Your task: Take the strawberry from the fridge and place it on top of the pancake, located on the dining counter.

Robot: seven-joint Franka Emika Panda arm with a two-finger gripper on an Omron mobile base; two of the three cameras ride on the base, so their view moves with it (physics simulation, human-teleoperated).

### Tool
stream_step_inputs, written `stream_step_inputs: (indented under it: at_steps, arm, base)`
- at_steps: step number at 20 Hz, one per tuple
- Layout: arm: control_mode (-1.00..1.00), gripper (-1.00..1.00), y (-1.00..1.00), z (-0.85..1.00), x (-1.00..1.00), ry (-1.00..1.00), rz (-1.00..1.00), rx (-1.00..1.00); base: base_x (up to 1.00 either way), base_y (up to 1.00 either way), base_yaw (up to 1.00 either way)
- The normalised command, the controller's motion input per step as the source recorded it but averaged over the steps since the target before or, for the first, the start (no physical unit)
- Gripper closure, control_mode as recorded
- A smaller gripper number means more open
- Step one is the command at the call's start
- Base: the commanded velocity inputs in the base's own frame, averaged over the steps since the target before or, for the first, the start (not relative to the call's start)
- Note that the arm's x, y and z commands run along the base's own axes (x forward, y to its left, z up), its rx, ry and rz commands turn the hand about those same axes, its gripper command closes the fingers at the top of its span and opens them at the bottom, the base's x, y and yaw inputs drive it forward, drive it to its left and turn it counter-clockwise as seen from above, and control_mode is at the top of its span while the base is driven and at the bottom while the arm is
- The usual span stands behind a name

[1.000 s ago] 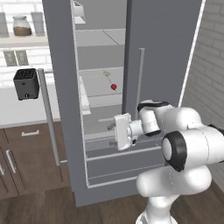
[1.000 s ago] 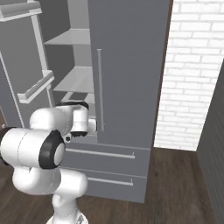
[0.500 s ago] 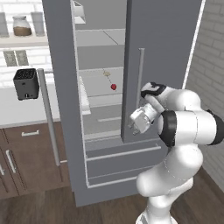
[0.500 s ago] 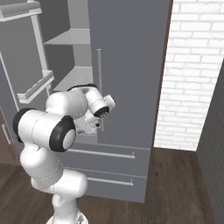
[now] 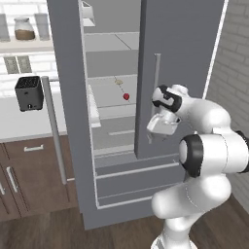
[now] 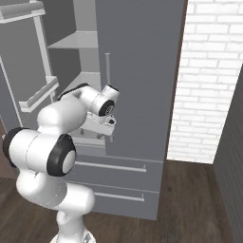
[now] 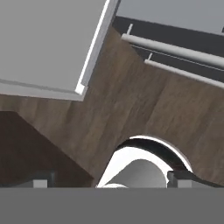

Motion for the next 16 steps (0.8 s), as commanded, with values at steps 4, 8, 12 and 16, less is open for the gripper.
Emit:
stream_step_inputs:
  at_steps: [4,8,12,16]
  arm:
    - [-1.0,-1.0,0.0,0.32,0.09,-0.01,-0.52,-0.15]
    - [-1.0,-1.0,-0.25,0.03,0.26,-0.29,-0.49,-0.31]
    - [-1.0,-1.0,-0.02,0.19,0.39,-0.46,-0.43,-0.41]
    - [-1.0,-1.0,0.0,0.65,0.36,-0.39,-0.26,-0.35]
  base:
    - [0.0,0.0,0.0]
    - [0.0,0.0,0.0]
    - [0.0,0.0,0.0]
    - [0.0,0.0,0.0]
